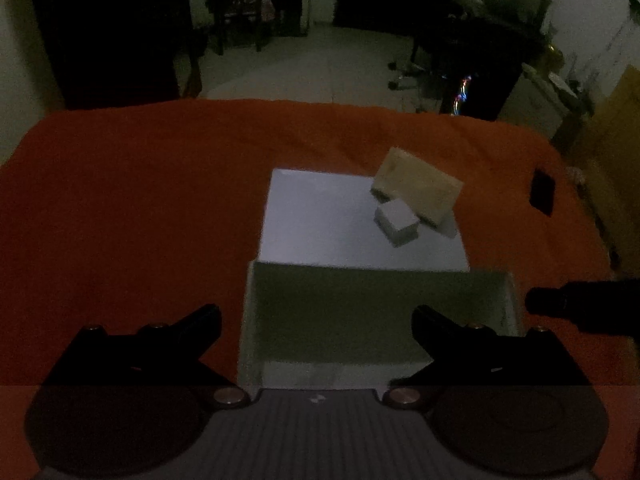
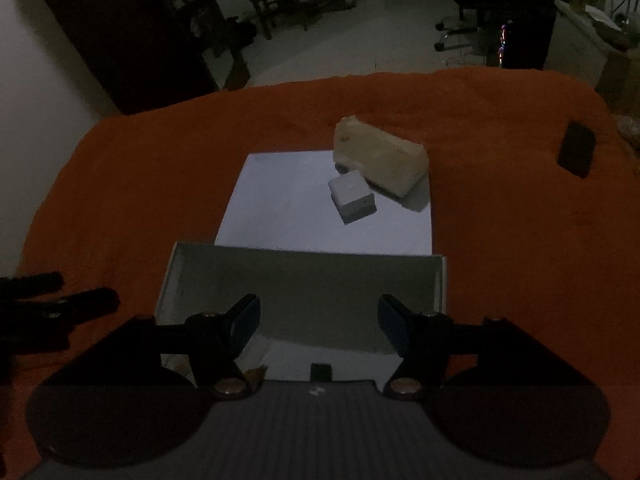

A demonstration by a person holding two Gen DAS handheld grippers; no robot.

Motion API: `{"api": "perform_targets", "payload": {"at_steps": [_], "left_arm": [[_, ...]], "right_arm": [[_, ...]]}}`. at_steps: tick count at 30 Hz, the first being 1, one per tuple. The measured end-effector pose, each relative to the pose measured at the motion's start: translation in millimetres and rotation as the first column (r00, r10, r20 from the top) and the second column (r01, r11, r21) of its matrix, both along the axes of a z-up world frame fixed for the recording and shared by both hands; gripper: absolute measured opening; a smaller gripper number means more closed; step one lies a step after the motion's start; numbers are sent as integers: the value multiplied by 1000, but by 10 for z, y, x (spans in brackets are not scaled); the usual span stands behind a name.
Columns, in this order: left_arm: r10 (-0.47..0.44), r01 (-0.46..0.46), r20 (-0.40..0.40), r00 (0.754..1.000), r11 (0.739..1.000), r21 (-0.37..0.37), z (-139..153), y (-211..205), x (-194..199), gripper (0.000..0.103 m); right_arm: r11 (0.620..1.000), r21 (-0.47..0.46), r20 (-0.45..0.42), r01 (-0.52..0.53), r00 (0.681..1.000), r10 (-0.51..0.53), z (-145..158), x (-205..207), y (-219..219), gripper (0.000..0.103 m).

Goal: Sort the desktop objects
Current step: 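Move the right gripper to the white charger cube beside the tissue pack, then grasp the white charger cube with the right gripper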

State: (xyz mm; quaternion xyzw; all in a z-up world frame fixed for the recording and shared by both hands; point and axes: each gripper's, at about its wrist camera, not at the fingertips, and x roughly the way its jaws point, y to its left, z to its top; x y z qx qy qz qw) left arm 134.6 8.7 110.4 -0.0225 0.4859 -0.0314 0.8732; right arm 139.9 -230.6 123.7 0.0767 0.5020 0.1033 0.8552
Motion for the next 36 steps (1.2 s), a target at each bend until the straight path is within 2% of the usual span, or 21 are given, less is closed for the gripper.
{"api": "perform_targets", "payload": {"at_steps": [3,5,8,11,14,16,17,19,21,23,27,29,36], "left_arm": [[-42,42,-29,999,999,-15,-151,-182,292,103],[-90,91,-43,995,996,20,-312,-351,569,103],[-158,161,-81,984,987,29,-586,-566,1040,103],[-161,164,-110,981,986,12,-856,-619,1537,101],[-136,126,-134,982,989,-81,-1051,-444,1906,101],[-121,101,-150,981,986,-131,-1138,-317,2061,101],[-128,107,-150,980,984,-139,-1165,-283,2110,101],[-143,129,-124,982,986,-109,-1197,-247,2162,101],[-152,140,-118,981,985,-101,-1223,-191,2195,101],[-146,131,-118,982,983,-128,-1256,-92,2207,101],[-155,136,-111,982,978,-161,-1302,76,2153,102],[-146,132,-80,986,979,-158,-1299,129,2117,102],[-189,180,-52,980,972,-152,-1297,173,2008,103]], "right_arm": [[1000,15,-16,25,1000,-25,-91,165,-80,69],[999,4,-21,34,999,-34,-189,372,-121,69],[1000,-28,-45,2,999,-3,-405,850,-102,68],[997,-56,-47,-51,998,48,-661,1277,-10,68],[999,38,-67,-38,997,40,-922,1648,-29,68],[998,57,-63,-42,997,45,-1041,1823,-23,68],[996,61,-54,-61,996,64,-1086,1893,-12,68],[994,44,-42,-96,994,98,-1206,2020,36,68],[988,12,-77,-154,985,154,-1372,2111,140,68],[978,-26,-106,-208,973,204,-1542,2178,256,68],[974,-74,-101,-215,973,207,-1780,2333,368,68],[969,-77,-121,-236,967,226,-1874,2412,415,68],[958,-150,-141,-246,964,225,-2103,2582,515,71]]}}
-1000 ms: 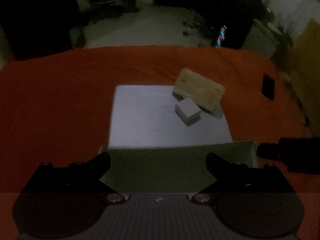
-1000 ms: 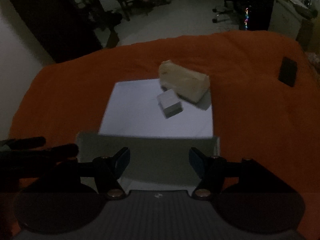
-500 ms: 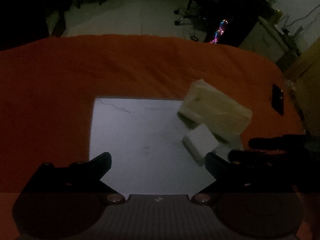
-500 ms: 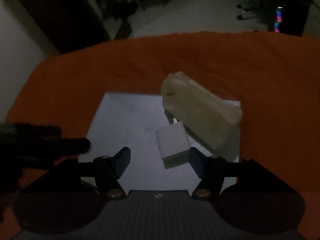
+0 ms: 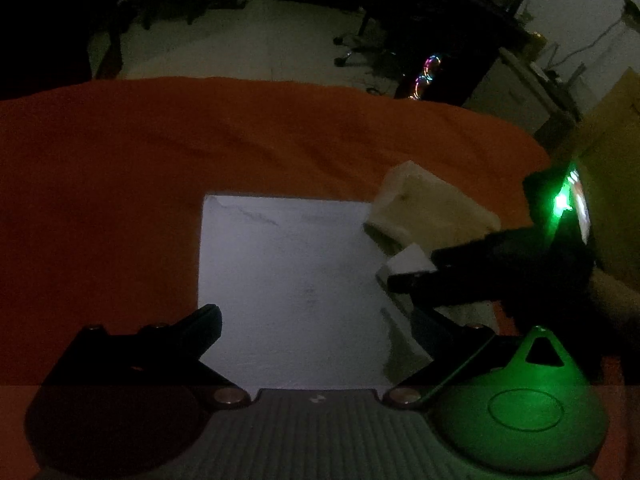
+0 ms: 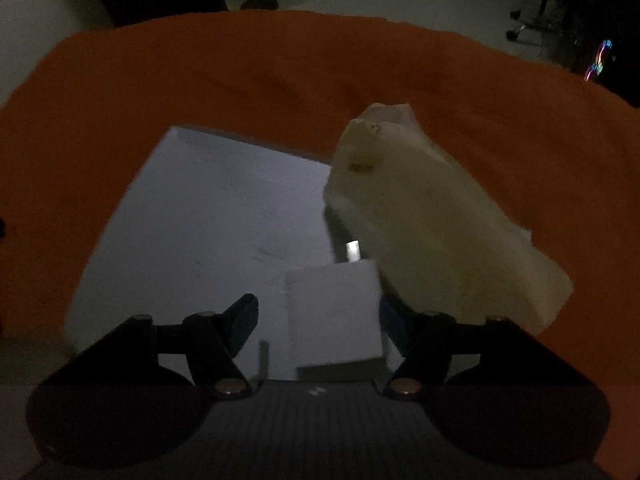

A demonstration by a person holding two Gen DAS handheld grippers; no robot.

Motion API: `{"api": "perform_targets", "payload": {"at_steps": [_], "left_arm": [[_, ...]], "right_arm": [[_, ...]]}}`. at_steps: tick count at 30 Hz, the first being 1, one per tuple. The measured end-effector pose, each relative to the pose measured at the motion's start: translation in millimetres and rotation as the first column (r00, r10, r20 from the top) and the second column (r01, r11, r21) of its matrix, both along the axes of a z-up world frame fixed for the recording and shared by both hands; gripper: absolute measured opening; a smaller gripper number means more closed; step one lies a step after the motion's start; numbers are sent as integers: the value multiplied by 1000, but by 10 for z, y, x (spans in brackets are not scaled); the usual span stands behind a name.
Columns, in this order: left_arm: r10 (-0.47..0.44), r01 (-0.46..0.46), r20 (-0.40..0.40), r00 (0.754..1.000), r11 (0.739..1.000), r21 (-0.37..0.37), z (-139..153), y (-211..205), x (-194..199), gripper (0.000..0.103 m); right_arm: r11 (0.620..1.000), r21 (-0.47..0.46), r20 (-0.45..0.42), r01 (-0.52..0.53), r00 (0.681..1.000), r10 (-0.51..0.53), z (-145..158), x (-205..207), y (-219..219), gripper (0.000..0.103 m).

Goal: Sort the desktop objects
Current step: 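Grasp the white charger cube with the right gripper, then carry the charger cube with the right gripper into the white box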

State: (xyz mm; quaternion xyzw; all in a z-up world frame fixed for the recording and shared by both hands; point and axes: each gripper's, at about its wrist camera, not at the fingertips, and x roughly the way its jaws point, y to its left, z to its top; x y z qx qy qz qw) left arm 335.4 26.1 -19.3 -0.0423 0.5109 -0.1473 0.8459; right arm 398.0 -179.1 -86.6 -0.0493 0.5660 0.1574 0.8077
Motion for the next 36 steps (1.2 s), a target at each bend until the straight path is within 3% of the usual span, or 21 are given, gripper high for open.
{"api": "perform_targets", "payload": {"at_steps": [4,6,17,36], "left_arm": [[-2,0,-37,999,1000,-29,-73,66,-27,103],[-4,2,-44,999,999,-33,-102,88,-30,103],[21,-23,-63,998,999,-30,-211,163,15,103],[28,-27,-19,999,999,20,-58,-58,-338,103]], "right_arm": [[1000,-1,-37,26,999,-26,-154,29,-53,69],[999,-7,-45,39,998,-40,-205,19,-90,63],[996,34,-51,87,995,-85,-120,-99,-231,61],[988,136,66,76,994,-85,914,-849,-287,60]]}}
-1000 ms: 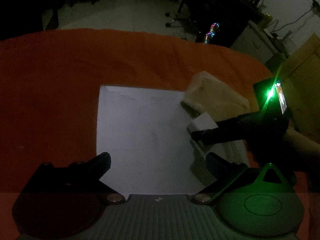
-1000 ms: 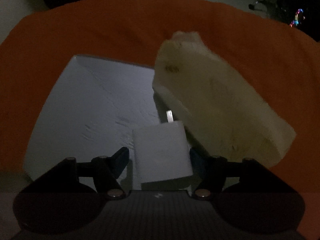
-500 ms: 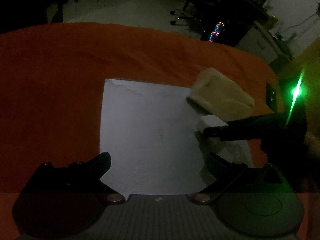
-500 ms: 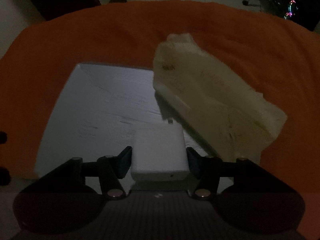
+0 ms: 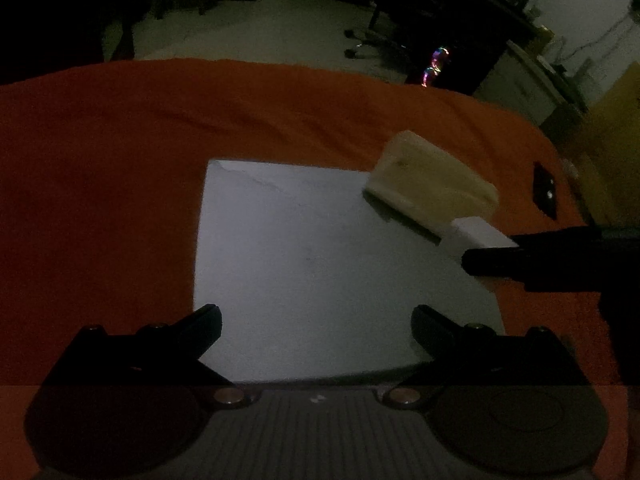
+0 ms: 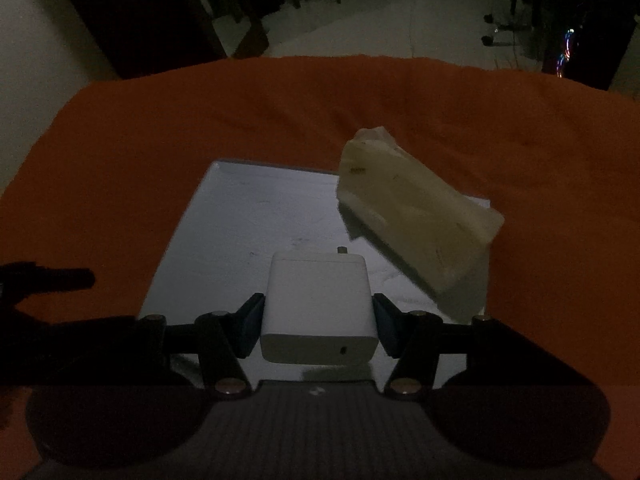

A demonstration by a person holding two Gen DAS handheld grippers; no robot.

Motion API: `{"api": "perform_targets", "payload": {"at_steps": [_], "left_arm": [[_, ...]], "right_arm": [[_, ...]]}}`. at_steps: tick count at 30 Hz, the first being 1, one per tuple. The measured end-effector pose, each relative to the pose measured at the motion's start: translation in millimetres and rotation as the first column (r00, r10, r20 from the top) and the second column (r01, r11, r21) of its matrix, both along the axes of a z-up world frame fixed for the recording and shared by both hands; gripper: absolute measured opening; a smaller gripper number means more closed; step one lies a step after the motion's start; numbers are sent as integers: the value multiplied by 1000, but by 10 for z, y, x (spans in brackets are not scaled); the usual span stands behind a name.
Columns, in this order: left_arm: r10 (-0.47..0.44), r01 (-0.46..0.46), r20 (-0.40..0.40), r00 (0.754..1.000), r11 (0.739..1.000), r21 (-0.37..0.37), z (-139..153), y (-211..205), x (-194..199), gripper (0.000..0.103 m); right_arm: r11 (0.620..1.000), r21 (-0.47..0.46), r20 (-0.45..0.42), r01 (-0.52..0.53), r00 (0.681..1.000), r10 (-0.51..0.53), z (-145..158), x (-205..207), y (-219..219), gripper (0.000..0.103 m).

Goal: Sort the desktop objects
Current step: 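Carry the charger cube with the right gripper into the white box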

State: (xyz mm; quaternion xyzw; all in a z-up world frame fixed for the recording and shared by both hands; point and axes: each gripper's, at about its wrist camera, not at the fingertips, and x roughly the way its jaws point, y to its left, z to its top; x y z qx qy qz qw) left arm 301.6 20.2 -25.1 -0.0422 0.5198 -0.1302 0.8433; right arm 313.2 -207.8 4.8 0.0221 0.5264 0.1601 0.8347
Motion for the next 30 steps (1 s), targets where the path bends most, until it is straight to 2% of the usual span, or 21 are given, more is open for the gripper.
{"api": "perform_targets", "payload": {"at_steps": [7,12,15,19,23,26,30], "left_arm": [[-32,31,27,999,998,61,84,-91,-343,103],[-4,1,21,1000,995,98,75,-41,-630,103],[9,-11,18,1000,995,101,95,-5,-839,103],[38,-40,17,999,994,103,108,64,-1146,103],[82,-81,-13,997,994,69,25,139,-1422,103],[99,-98,-73,992,995,13,-86,174,-1574,103],[96,-95,-78,992,995,12,-178,151,-1692,103]], "right_arm": [[998,25,34,-50,998,50,331,-423,148,60],[995,65,8,-80,997,80,415,-849,244,60],[989,129,-51,-68,996,75,378,-1075,262,60],[995,50,-16,-82,996,82,323,-1399,345,60],[996,68,-58,-53,997,57,188,-1633,301,60],[997,74,-93,-38,995,45,37,-1754,289,60],[998,43,-122,-39,992,44,-185,-1823,344,60]]}}
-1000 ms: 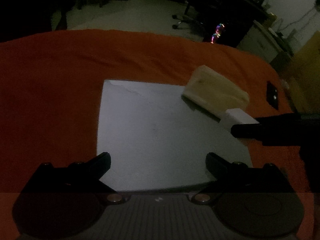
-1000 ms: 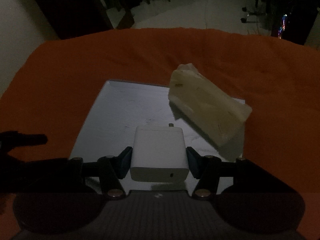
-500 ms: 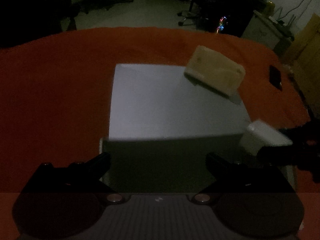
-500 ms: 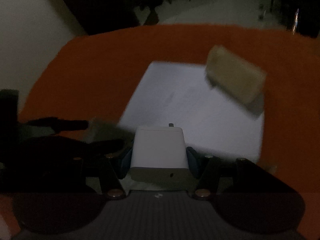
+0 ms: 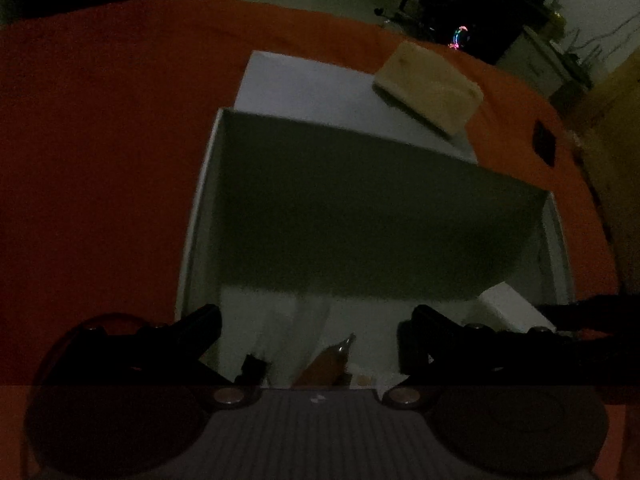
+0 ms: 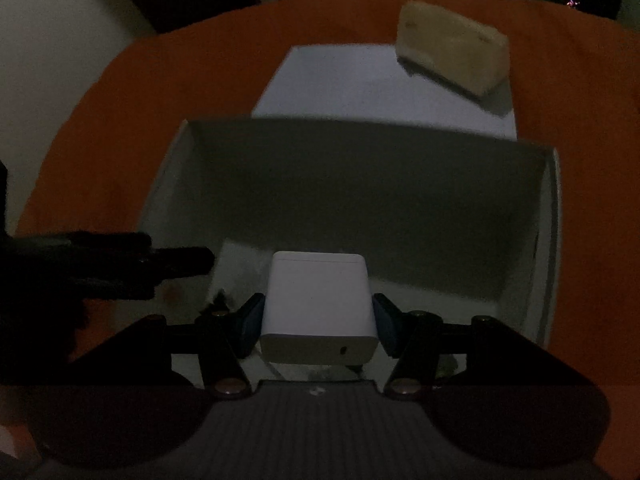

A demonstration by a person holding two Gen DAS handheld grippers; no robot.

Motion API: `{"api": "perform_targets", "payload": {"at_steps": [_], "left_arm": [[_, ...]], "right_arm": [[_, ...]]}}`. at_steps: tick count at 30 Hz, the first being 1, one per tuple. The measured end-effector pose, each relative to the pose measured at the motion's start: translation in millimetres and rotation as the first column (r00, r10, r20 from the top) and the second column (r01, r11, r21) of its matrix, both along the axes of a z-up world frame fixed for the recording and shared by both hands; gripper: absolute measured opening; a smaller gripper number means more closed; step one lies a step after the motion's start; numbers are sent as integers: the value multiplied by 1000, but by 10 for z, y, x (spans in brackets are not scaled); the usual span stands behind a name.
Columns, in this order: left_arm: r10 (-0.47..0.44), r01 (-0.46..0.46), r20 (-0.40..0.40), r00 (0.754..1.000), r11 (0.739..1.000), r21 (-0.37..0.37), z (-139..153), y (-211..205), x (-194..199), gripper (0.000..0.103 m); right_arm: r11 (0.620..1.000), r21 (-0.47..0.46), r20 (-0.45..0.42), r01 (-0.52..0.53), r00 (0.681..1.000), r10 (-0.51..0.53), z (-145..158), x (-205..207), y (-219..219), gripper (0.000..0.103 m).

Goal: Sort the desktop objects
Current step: 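Carry the charger cube with the right gripper into the white box, then open the right gripper releasing the charger cube in the box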

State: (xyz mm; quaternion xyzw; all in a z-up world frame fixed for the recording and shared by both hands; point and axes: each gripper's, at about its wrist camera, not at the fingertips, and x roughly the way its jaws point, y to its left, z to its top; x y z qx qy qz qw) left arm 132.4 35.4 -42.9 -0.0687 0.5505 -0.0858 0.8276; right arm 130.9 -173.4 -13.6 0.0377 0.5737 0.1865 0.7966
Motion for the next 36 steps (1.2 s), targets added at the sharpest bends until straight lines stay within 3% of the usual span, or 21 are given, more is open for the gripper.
{"api": "perform_targets", "payload": {"at_steps": [11,20,36], "left_arm": [[-61,60,19,998,996,61,-112,-166,-110,103],[-128,131,-46,991,988,80,-341,-255,-180,103],[-148,150,-28,989,987,66,-280,-276,-124,103]], "right_arm": [[996,-82,-49,-26,999,22,-433,-61,87,60],[993,-114,-87,-25,996,15,-649,-98,76,60],[987,-157,-103,-16,995,0,-761,-132,-38,61]]}}
